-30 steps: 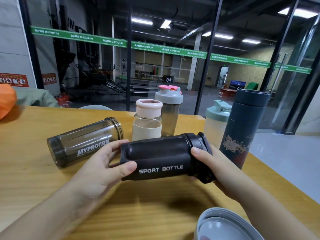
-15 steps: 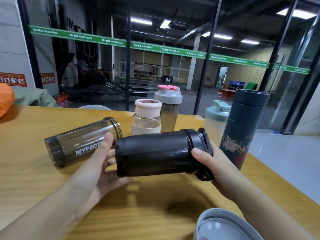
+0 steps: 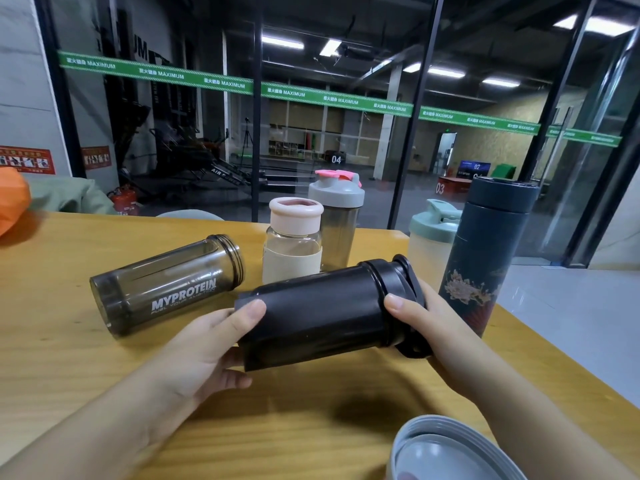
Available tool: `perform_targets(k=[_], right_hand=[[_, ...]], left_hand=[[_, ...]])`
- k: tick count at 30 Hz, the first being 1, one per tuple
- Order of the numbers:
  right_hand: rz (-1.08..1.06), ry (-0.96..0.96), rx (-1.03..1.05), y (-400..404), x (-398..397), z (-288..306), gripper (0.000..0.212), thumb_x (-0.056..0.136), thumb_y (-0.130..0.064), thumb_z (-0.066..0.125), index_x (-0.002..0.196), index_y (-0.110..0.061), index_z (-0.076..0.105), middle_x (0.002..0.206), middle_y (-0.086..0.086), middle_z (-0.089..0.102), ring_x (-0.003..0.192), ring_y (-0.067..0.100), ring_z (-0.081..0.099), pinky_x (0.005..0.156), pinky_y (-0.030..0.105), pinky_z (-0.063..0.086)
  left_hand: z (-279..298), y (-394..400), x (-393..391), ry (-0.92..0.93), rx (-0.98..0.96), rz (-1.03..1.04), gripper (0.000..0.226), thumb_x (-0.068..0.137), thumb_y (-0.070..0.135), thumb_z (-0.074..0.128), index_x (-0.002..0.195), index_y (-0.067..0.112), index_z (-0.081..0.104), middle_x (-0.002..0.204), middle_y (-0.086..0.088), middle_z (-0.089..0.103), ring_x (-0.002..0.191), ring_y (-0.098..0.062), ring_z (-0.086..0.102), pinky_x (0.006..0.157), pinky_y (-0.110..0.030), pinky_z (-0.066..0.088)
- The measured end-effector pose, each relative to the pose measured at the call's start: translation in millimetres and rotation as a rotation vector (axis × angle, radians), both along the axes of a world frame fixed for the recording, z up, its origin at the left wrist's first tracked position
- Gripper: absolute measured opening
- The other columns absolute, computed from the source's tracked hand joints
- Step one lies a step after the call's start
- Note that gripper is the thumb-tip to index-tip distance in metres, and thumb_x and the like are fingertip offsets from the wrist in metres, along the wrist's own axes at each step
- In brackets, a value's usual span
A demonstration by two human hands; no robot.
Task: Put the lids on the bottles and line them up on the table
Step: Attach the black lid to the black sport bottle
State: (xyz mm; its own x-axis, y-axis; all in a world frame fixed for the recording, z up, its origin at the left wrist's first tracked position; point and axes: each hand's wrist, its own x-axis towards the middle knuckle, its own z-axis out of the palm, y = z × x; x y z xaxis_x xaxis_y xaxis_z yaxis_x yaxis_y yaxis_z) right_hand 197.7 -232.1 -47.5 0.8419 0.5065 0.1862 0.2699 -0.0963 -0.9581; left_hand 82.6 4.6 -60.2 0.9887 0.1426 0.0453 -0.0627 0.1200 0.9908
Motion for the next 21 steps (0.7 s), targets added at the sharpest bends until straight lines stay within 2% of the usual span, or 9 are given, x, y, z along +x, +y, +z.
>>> perform_targets(k=[2,4,7,10,13,15,18,20,21], right_hand=[[-0.015,0.025,0.03,0.1,0.4,0.7,0.074,0.054,-0.058,0.071,0.119,-0.024,0.056,0.097,0.009,0.067,0.071,0.02,0.061,0.059,0.031,0.045],[-0.019,0.041,0.039,-0.7,2.4,0.4,0.077,0.053,-0.059,0.074,0.119,-0.024,0.057,0.105,0.011,0.069,0.082,0.024,0.064,0.068,0.038,0.05],[-0.033,0.07,0.039,-1.8,2.9,0.4,0.073,0.054,-0.057,0.07,0.118,-0.023,0.059,0.107,0.011,0.07,0.09,0.023,0.068,0.068,0.035,0.054],[-0.044,0.121,-0.021,-0.1,1.0,-0.7,0.073,0.058,-0.062,0.073,0.118,-0.022,0.058,0.106,0.013,0.069,0.09,0.027,0.069,0.062,0.034,0.055],[-0.017,0.177,-0.043,2.0,-3.1,0.4,0.058,0.071,-0.058,0.065,0.114,-0.021,0.058,0.094,0.013,0.073,0.079,0.031,0.071,0.062,0.034,0.057],[-0.014,0.167,-0.025,1.9,-3.6,1.0,0.057,0.074,-0.056,0.064,0.117,-0.019,0.057,0.095,0.013,0.073,0.077,0.029,0.071,0.059,0.032,0.056],[-0.05,0.123,-0.01,2.5,-3.3,1.0,0.066,0.068,-0.057,0.071,0.119,-0.019,0.057,0.105,0.013,0.069,0.083,0.024,0.07,0.059,0.03,0.054],[-0.077,0.077,-0.006,3.3,-4.3,0.7,0.073,0.06,-0.057,0.071,0.121,-0.022,0.055,0.111,0.01,0.066,0.091,0.022,0.068,0.063,0.03,0.055],[-0.078,0.051,0.001,3.5,-4.7,0.3,0.076,0.057,-0.058,0.071,0.123,-0.024,0.054,0.112,0.009,0.066,0.093,0.022,0.067,0.064,0.03,0.056]], left_hand=[[-2.9,1.8,1.7,-0.008,0.024,0.0,0.092,0.015,0.066,0.085,0.092,0.018,0.073,0.084,-0.002,0.074,0.065,-0.013,0.065,0.052,-0.026,0.051],[-4.2,2.3,1.5,-0.033,0.059,-0.022,0.096,0.016,0.06,0.089,0.1,0.017,0.068,0.089,-0.002,0.075,0.072,-0.014,0.069,0.055,-0.026,0.055],[-4.4,2.4,-1.9,-0.069,0.116,-0.066,0.094,0.029,0.047,0.091,0.114,0.023,0.06,0.11,0.003,0.072,0.097,-0.015,0.069,0.076,-0.032,0.058],[-6.0,3.6,-0.6,-0.12,0.297,0.003,0.076,0.045,0.03,0.087,0.111,0.046,0.054,0.116,0.018,0.065,0.111,-0.007,0.061,0.097,-0.037,0.048],[-7.3,5.2,0.4,-0.19,0.541,0.081,0.083,0.055,0.014,0.086,0.106,0.062,0.042,0.113,0.031,0.058,0.117,0.001,0.052,0.1,-0.038,0.046],[-7.8,5.0,0.1,-0.209,0.588,0.108,0.085,0.053,0.024,0.086,0.112,0.063,0.039,0.114,0.032,0.056,0.122,-0.003,0.049,0.103,-0.042,0.044],[-8.6,5.1,-0.6,-0.187,0.619,0.112,0.091,0.043,0.055,0.08,0.118,0.067,0.031,0.121,0.036,0.049,0.125,-0.002,0.046,0.107,-0.039,0.039],[-6.6,2.7,-0.7,-0.132,0.548,0.129,0.1,0.033,0.077,0.075,0.12,0.066,0.026,0.135,0.03,0.041,0.127,-0.001,0.043,0.108,-0.036,0.035],[-5.5,0.3,-0.4,-0.102,0.432,0.136,0.103,0.029,0.083,0.071,0.121,0.061,0.029,0.14,0.022,0.041,0.126,-0.005,0.045,0.108,-0.037,0.036]])
